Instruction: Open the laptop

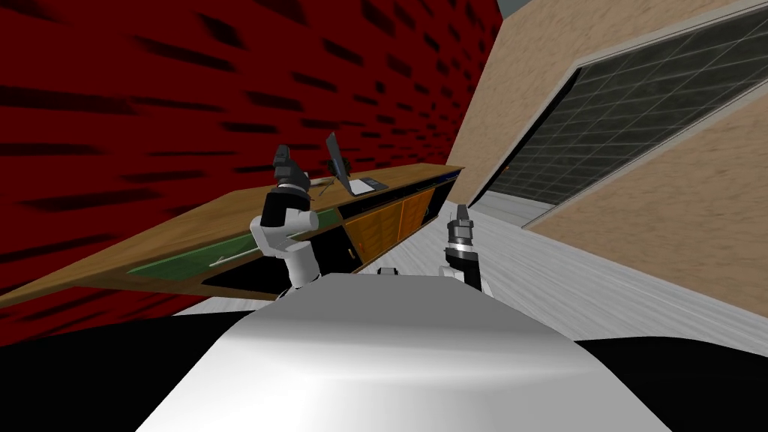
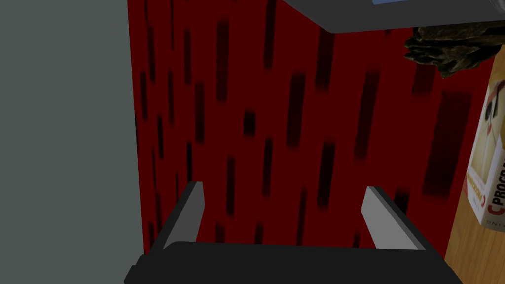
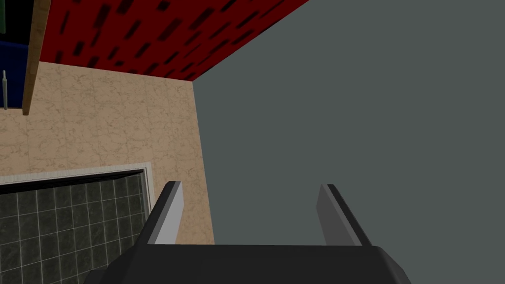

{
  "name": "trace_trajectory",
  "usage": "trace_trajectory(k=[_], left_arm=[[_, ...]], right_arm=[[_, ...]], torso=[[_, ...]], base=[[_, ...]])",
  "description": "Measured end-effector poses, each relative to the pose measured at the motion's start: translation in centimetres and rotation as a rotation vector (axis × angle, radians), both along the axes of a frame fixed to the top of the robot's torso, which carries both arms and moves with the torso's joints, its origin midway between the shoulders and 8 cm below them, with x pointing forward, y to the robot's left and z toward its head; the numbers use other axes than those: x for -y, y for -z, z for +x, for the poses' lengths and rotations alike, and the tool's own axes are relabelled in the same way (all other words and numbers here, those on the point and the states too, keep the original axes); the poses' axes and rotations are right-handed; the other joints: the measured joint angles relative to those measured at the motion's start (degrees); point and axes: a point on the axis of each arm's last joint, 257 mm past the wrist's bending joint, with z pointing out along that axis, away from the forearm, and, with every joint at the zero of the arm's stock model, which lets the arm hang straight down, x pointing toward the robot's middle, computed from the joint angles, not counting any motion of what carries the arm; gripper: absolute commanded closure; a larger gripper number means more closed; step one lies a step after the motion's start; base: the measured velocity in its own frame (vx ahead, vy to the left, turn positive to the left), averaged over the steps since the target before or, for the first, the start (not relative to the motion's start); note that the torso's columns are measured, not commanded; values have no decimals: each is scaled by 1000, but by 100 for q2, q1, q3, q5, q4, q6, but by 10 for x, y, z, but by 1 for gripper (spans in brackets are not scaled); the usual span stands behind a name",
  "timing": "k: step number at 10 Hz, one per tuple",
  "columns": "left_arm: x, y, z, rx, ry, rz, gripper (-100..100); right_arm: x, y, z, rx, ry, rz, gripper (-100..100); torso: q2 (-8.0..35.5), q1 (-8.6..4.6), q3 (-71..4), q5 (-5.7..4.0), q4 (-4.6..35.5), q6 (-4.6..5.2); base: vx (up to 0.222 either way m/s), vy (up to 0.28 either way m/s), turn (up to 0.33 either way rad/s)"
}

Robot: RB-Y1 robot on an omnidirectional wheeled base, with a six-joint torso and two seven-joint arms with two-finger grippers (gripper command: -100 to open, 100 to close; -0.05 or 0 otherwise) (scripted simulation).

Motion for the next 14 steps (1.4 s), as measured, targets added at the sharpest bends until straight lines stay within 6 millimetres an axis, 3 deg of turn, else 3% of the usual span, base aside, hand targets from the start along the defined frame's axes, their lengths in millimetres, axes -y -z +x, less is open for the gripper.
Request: trace_trajectory(k=[14], left_arm=[[-15, -31, 26, -64, 34, -241, -100]], right_arm=[[0, 0, 0, 0, 0, 0, 0]], torso=[[3, -3, 2, 0, 1, -2]], base=[[23, -47, 57]])
